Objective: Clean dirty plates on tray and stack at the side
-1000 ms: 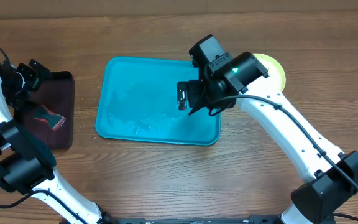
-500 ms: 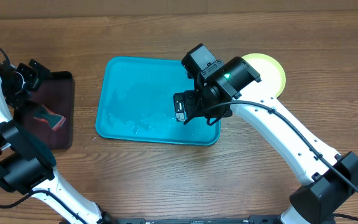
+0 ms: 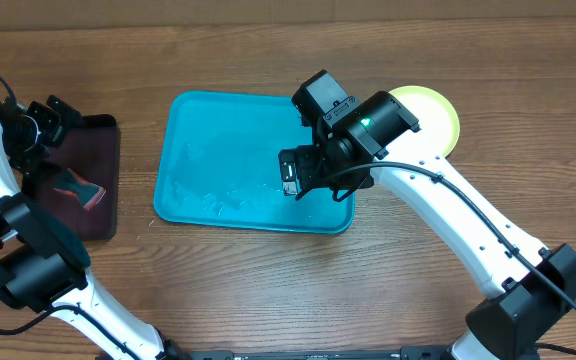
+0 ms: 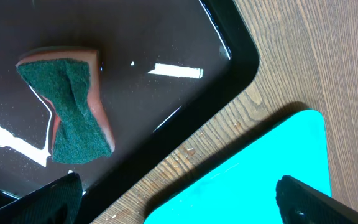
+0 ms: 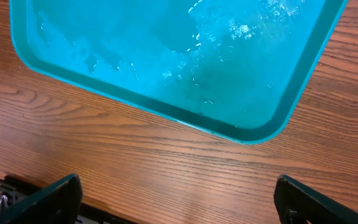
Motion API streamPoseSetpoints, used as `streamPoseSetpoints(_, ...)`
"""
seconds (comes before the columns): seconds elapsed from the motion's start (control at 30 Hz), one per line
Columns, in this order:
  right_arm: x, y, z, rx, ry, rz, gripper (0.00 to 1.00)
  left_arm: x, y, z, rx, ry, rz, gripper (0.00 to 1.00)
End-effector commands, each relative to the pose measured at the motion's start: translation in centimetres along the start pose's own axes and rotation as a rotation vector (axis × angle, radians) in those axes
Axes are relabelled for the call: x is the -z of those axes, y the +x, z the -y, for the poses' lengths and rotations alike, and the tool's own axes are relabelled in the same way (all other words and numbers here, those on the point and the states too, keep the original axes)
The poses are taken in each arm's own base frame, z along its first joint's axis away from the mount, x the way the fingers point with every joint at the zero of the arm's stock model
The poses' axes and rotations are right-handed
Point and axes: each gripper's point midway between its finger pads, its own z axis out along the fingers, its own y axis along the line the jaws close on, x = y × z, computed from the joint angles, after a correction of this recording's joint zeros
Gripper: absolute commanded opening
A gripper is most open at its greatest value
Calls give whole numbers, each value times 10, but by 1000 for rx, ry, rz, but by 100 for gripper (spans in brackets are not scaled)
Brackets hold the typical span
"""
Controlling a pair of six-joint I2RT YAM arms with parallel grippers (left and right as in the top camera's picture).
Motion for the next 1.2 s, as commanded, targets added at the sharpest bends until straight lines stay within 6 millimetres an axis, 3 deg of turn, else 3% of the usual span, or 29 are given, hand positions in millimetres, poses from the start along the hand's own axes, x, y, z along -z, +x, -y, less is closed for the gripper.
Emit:
streamPoseSetpoints(0.0, 9, -5, -1, 1, -5, 32, 100, 10, -3, 5, -27, 7, 29, 100)
streamPoseSetpoints(0.4, 11, -16, 13, 3, 76, 94, 100, 10, -3, 5, -27, 7, 29, 100)
streamPoseSetpoints(0.67, 35, -30, 14, 2, 39, 246, 100, 10, -3, 5, -27, 7, 29, 100)
streamPoseSetpoints(0.9, 59, -8, 35, -20, 13, 331, 100, 10, -3, 5, -27, 7, 29, 100)
streamPoseSetpoints(1.17, 51, 13, 67, -59, -19, 433, 100, 10, -3, 5, -27, 7, 29, 100)
